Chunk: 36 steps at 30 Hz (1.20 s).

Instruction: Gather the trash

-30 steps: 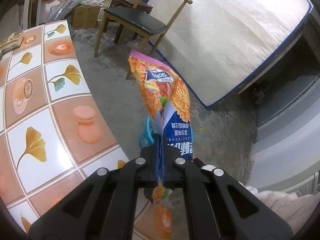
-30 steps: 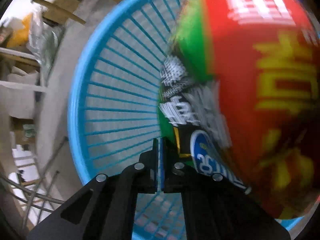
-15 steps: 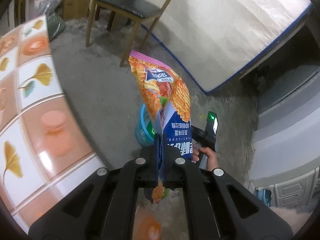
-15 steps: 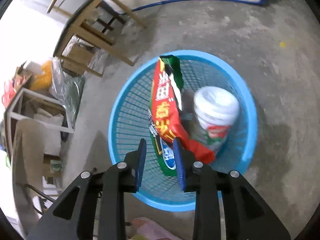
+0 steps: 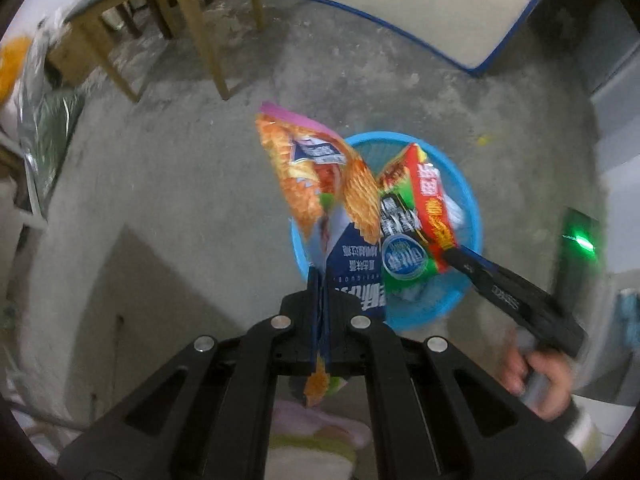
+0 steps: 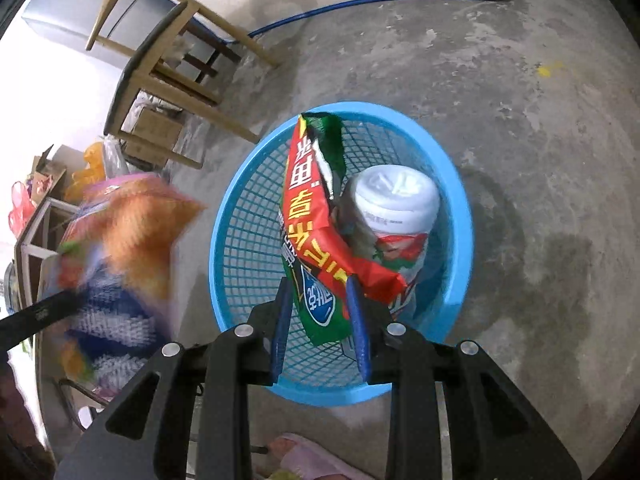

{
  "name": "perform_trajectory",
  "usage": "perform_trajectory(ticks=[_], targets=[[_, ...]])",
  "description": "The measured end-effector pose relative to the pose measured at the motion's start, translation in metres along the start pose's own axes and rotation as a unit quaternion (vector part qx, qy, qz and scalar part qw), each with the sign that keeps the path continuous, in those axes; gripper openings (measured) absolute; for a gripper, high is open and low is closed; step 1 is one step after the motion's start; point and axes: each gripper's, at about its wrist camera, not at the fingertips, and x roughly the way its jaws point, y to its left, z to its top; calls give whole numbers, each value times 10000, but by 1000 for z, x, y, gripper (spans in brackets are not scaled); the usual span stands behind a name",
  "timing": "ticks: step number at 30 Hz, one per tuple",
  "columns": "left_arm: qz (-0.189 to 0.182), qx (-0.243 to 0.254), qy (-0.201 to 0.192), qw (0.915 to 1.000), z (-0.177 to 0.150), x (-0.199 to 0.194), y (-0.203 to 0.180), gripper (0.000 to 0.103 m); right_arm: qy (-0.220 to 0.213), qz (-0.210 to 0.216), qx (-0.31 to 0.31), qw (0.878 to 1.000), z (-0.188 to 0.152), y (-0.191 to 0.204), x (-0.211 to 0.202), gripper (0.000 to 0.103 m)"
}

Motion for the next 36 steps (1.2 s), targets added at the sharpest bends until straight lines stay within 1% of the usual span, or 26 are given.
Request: perform_trajectory(ticks=[2, 3, 4, 5, 6, 7, 8, 11, 12, 13, 15, 17, 20, 22, 24, 25, 26, 27, 28, 29, 30, 31, 32, 34, 35, 36], targets=[[467, 340, -133, 9982, 11, 24, -18, 4, -89, -97, 70, 9999, 0, -3, -7, 28], [597, 423, -108, 9973, 13, 34, -22, 10, -109, -66, 117, 9999, 0, -4, -11, 28], [567, 461, -59, 9973, 17, 47, -27, 10, -126, -60, 154, 9998, 0, -4, -13, 28], [377, 420, -83, 9984, 18, 54, -29, 10, -144, -60, 183, 9997, -1, -4, -17, 28], [278, 350, -114, 9989, 20, 57, -30, 13, -155, -62, 168, 9997, -1, -4, -19, 28], [283, 289, -117, 9991, 18, 58, -32, 23, -171, -65, 144, 9997, 0, -2, -22, 28], [247, 201, -104, 9994, 17, 57, -31, 26, -191, -46, 77, 9998, 0, 1, -25, 28], [-173, -195, -212, 9994, 13, 41, -20, 31, -267, -8, -78, 9996, -1, 9, -33, 28], [-358, -391, -293, 9982, 13, 34, -13, 37, -290, 17, -100, 9995, -1, 10, -36, 28], [-471, -547, -371, 9967, 10, 29, -8, 39, -316, 52, -109, 9994, -2, 12, -38, 28], [-650, -836, -469, 9933, 8, 14, 3, 39, -363, 104, -148, 9992, -2, 14, -43, 28], [-759, -1023, -539, 9904, 6, -5, 13, 39, -458, 167, -205, 9986, -5, 19, -52, 28], [-922, -1044, -752, 9874, 3, -45, 22, 39, -526, 227, -459, 9973, -8, 34, -62, 28], [-1072, -1026, -971, 9841, -8, -86, 31, 44, -523, 326, -659, 9959, -11, 50, -68, 28], [-1131, -956, -1223, 9814, -26, -128, 38, 49, -538, 434, -776, 9946, -14, 62, -76, 28], [-1065, -896, -1337, 9812, -38, -150, 41, 55, -553, 509, -843, 9936, -17, 68, -83, 28], [-1017, -851, -1425, 9809, -48, -165, 42, 58, -590, 582, -938, 9921, -22, 76, -94, 29], [-945, -784, -1602, 9794, -68, -191, 44, 65, -619, 595, -1006, 9912, -26, 81, -101, 40], [-893, -741, -1725, 9781, -84, -207, 44, 72, -668, 591, -1107, 9898, -31, 87, -111, 50], [-812, -719, -1851, 9767, -101, -223, 44, 75, -760, 568, -1281, 9872, -39, 95, -125, 54], [-723, -709, -1979, 9750, -119, -237, 44, 82, -829, 530, -1456, 9844, -46, 102, -138, 57], [-655, -708, -2094, 9731, -141, -252, 43, 86, -875, 489, -1644, 9813, -53, 110, -150, 61], [-610, -772, -2181, 9709, -163, -264, 42, 86, -931, 406, -1956, 9754, -66, 121, -169, 63], [-588, -1046, -2281, 9662, -200, -279, 42, 90, -1044, 300, -2328, 9664, -84, 134, -195, 76], [-555, -1238, -2365, 9621, -221, -286, 43, 90, -1151, 228, -2572, 9592, -98, 142, -212, 80], [-534, -1440, -2495, 9561, -242, -293, 45, 91, -1264, 123, -2758, 9528, -112, 148, -228, 86]])
